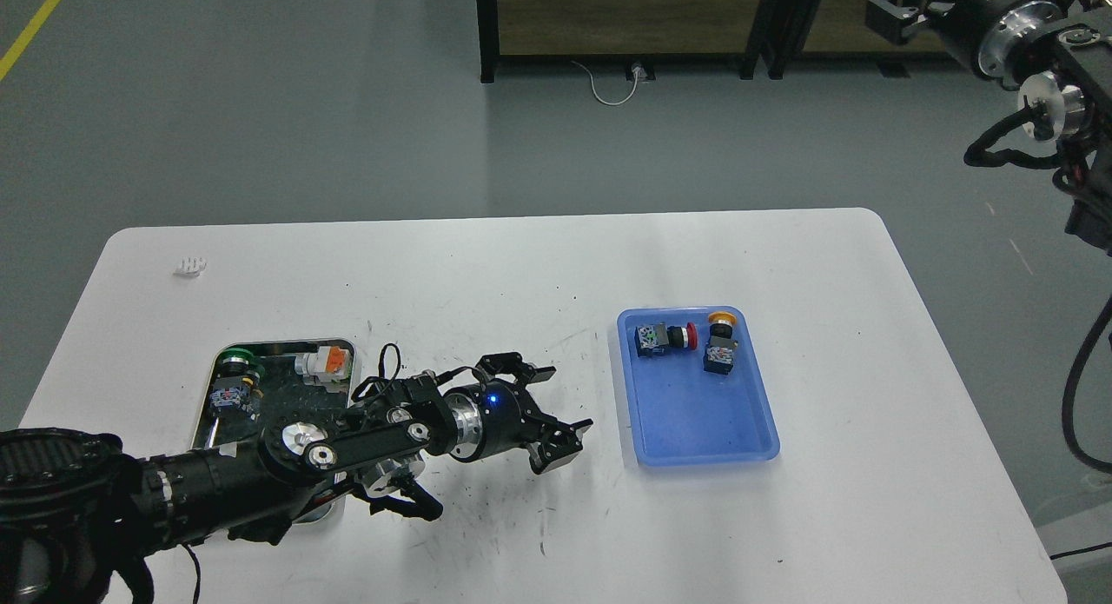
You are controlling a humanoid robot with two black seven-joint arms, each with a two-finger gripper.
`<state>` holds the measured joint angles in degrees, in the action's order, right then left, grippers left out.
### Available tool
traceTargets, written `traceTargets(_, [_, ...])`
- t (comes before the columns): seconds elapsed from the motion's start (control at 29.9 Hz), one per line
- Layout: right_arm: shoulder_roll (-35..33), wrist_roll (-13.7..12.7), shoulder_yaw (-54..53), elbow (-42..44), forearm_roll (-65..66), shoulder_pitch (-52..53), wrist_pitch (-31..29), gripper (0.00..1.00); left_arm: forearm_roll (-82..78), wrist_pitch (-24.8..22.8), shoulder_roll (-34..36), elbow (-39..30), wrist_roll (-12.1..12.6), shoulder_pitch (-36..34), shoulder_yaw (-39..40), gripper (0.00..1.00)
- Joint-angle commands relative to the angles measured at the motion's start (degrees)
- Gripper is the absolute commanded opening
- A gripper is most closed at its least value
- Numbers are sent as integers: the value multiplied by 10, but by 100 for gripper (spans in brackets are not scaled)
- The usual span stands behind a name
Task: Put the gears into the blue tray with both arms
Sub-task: 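Release the gear on the table and lift the left gripper away, then grasp the black gear on the table with the right gripper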
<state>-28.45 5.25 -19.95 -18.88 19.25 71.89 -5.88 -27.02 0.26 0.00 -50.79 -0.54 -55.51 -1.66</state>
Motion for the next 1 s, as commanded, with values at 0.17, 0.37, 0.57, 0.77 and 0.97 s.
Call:
traceTargets(0.17, [2, 0, 3, -71, 0, -34, -16, 99, 63, -10, 80, 2, 0, -69, 28, 97])
traceTargets(0.37, [22, -2, 29, -148, 1, -69, -19, 99, 82, -37, 211, -7, -2, -77, 45, 98])
traceTargets(0.57, [25, -7, 102, -243, 1, -69, -38, 99, 82, -68, 347, -27, -2, -73, 77, 98])
traceTargets(0.77, [28, -9, 162, -314, -3, -59, -68, 99, 83, -104, 444, -29, -4, -71, 95, 98])
traceTargets(0.97, [60, -9, 242, -357, -4, -40, -84, 99, 100, -119, 514, -28, -5, -70, 106, 98])
